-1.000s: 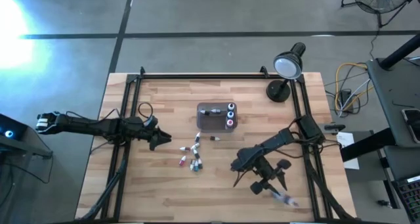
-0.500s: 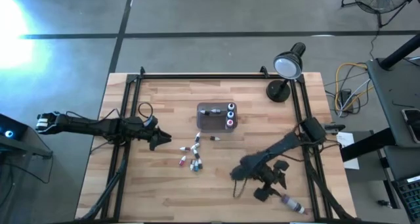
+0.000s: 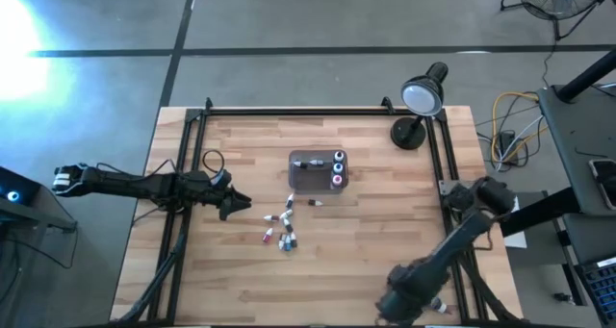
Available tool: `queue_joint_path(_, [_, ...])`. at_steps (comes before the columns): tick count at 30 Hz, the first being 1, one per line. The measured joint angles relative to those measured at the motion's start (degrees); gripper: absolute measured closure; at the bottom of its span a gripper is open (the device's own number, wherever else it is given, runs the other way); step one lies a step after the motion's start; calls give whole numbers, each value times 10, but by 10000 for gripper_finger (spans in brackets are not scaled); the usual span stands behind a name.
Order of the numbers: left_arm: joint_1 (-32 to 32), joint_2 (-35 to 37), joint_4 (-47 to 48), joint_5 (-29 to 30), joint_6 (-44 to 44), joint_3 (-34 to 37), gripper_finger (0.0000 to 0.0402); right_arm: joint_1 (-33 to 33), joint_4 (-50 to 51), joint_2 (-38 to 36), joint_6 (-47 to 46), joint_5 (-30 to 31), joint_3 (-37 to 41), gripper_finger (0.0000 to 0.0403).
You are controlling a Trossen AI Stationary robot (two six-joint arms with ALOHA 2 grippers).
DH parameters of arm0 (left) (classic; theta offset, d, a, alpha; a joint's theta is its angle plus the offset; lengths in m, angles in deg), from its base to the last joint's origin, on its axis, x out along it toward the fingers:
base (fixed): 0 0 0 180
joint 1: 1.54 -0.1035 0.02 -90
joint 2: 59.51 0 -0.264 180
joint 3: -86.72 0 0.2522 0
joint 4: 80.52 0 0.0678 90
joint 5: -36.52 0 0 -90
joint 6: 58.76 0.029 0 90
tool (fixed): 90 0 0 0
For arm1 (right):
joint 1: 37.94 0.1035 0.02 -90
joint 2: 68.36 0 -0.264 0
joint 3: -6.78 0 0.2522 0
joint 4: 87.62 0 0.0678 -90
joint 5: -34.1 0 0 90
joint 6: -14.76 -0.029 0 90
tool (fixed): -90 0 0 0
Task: Pick & Place food coloring
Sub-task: Put the large violet food coloring bottle into the bin
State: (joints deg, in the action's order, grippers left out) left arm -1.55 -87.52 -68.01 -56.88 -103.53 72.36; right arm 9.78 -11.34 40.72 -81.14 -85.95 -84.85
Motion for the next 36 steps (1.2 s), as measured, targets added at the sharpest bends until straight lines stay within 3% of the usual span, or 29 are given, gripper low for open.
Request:
queue_joint_path(5, [0, 0, -1, 0, -4, 0, 271, 72, -4, -52, -202, 104, -5, 188])
queue_joint_path(8, [0, 0, -2, 0, -16, 0, 271, 109, -9, -54, -239, 77, -5, 174])
queue_joint_path(11, [0, 0, -2, 0, -29, 0, 271, 120, -29, -50, -225, 16, -3, 164])
queue_joint_path(20, [0, 0, -2, -1, -51, 0, 271, 111, -45, -21, -145, 15, 41, 149])
queue_joint_path(30, [0, 0, -5, -23, -82, 0, 271, 98, -168, -16, -141, 10, 152, 154])
queue_joint_path(36, [0, 0, -6, -31, -86, 0, 271, 50, -230, -19, -74, -17, 195, 177])
